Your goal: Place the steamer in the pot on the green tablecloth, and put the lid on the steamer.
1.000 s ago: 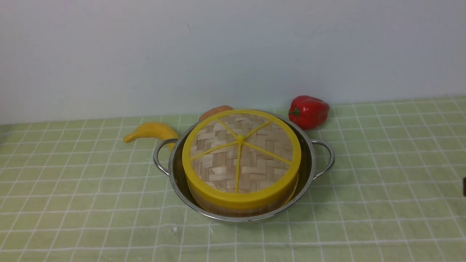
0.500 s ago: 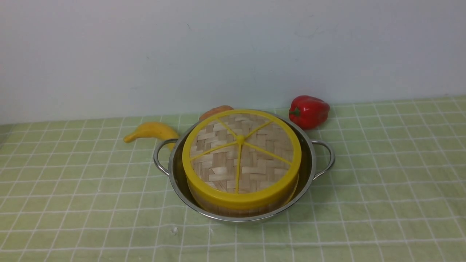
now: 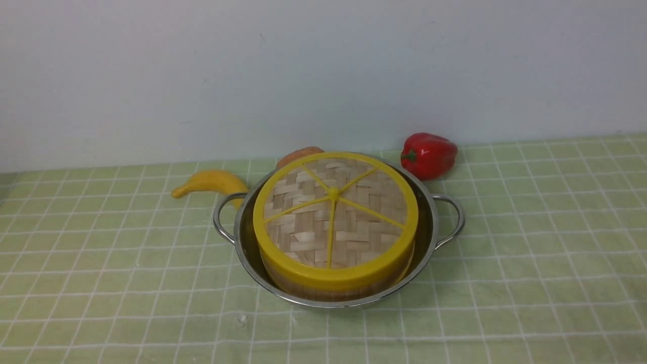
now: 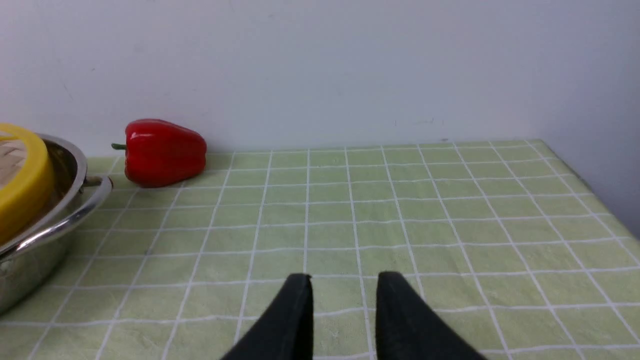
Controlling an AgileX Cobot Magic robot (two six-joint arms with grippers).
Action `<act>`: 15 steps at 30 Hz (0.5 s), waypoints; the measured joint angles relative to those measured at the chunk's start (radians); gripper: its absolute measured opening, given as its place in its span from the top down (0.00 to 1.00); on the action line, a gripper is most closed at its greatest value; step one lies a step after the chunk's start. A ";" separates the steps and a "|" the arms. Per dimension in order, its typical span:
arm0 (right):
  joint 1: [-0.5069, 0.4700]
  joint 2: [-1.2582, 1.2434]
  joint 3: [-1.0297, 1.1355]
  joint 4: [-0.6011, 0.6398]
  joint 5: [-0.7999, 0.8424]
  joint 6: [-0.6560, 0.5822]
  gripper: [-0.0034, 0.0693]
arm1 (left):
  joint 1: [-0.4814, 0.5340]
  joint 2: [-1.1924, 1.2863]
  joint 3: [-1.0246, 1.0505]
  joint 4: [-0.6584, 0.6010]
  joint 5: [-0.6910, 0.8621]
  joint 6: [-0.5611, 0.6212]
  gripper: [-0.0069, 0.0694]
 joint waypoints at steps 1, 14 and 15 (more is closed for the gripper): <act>-0.001 -0.001 0.000 0.000 0.000 0.004 0.67 | 0.000 0.000 0.000 0.000 0.000 0.000 0.80; -0.002 -0.001 0.001 0.000 0.001 0.014 0.63 | 0.000 0.000 0.000 0.000 0.000 0.000 0.78; -0.002 -0.001 0.001 0.000 0.001 0.014 0.62 | 0.000 0.000 0.000 0.000 0.000 0.000 0.77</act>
